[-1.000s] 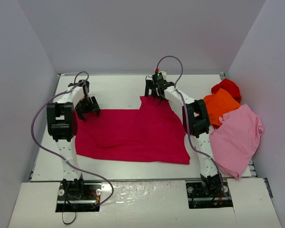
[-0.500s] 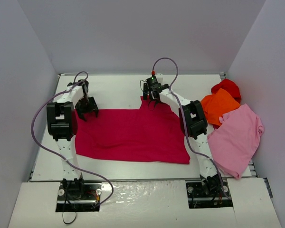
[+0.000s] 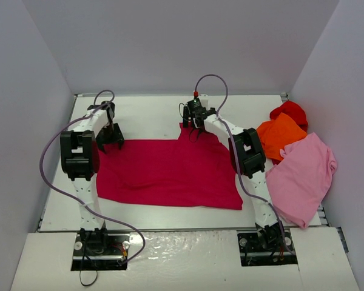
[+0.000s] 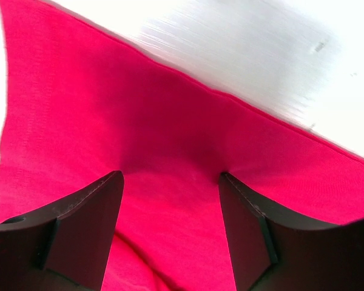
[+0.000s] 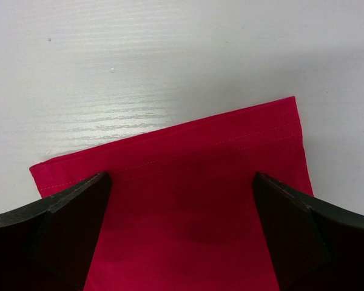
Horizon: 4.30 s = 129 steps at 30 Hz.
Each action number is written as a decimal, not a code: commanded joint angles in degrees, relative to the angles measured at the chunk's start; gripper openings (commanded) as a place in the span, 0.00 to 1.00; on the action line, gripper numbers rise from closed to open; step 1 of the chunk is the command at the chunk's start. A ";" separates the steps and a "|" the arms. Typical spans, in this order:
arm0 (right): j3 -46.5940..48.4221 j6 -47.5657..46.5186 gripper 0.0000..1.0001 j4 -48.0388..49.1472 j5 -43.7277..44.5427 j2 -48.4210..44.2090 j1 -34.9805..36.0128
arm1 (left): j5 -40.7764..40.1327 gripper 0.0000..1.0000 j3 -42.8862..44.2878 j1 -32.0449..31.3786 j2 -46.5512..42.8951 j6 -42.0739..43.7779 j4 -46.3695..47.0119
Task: Fold and stack the t-shirts
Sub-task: Grap the side of the flattened tshirt furthest away from the robot with both arms, then fold the other side of the tshirt into a rectangle
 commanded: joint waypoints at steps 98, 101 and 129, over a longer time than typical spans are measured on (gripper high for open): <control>-59.30 20.26 0.21 -10.27 3.37 -68.77 30.02 | 0.10 0.00 -26.29 -4.12 -38.58 -7.92 5.83; -60.06 24.05 0.49 -11.57 4.70 -69.06 33.85 | 0.15 0.00 -26.41 -4.09 -38.67 -7.80 5.59; -48.23 8.32 0.55 -0.41 1.71 -45.85 21.03 | 2.03 0.00 -26.84 -4.11 -40.74 -4.90 3.84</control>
